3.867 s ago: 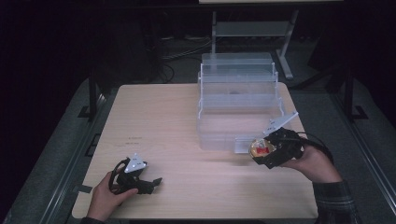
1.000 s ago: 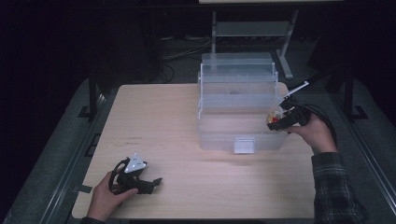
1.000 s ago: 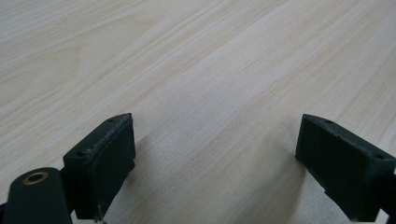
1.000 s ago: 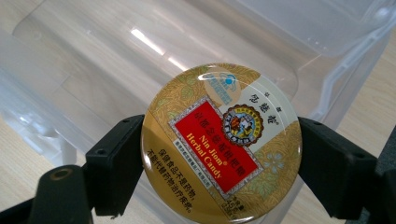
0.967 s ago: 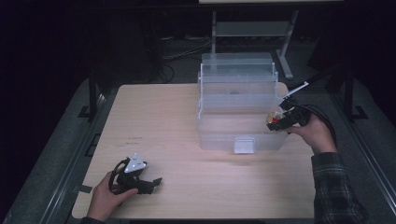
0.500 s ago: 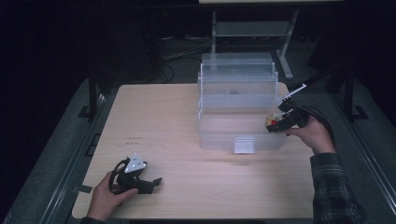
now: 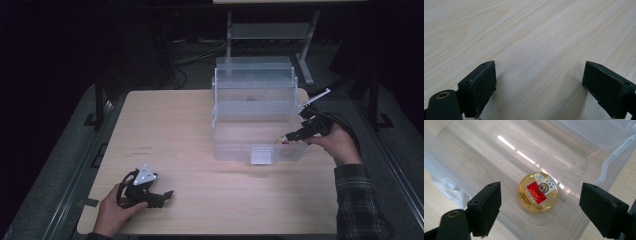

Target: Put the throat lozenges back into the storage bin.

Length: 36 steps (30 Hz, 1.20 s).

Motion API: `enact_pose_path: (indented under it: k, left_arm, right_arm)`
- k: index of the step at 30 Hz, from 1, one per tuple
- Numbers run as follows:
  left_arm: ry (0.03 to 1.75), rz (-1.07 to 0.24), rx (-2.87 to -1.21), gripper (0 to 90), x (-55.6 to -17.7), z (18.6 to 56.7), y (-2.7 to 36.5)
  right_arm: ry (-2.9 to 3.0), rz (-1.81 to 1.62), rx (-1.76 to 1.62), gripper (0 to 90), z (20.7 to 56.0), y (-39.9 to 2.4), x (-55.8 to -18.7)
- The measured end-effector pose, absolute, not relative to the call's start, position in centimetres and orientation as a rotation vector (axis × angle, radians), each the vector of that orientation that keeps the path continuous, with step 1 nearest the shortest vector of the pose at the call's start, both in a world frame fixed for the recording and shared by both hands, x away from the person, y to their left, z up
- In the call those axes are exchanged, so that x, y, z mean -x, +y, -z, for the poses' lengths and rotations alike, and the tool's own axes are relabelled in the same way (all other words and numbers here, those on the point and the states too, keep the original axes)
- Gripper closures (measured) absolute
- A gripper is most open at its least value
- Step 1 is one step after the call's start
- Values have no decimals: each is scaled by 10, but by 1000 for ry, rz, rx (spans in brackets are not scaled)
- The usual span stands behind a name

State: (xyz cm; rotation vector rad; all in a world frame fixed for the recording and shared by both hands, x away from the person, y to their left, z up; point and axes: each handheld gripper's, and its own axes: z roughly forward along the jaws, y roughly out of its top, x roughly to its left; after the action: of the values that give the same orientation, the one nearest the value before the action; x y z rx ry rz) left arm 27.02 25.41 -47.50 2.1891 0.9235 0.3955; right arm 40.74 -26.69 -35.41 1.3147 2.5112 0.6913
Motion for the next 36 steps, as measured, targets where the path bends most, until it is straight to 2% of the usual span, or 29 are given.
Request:
enact_pose_path:
  k: [8, 14, 21, 36]
  left_arm:
    - [924, -395, -2189, 112, -270, 475, 254]
    - [924, -395, -2189, 112, -270, 475, 254]
    - [924, -395, -2189, 112, -270, 475, 254]
    - [924, -395, -2189, 112, -270, 475, 254]
  right_arm:
    - [2478, -740, -1304, 173, 343, -275, -395]
    - [2453, -759, -1303, 139, 340, -278, -386]
    - [2419, -784, -1325, 27, 342, -286, -377]
    - [2373, -840, -1317, 8, 355, -295, -347]
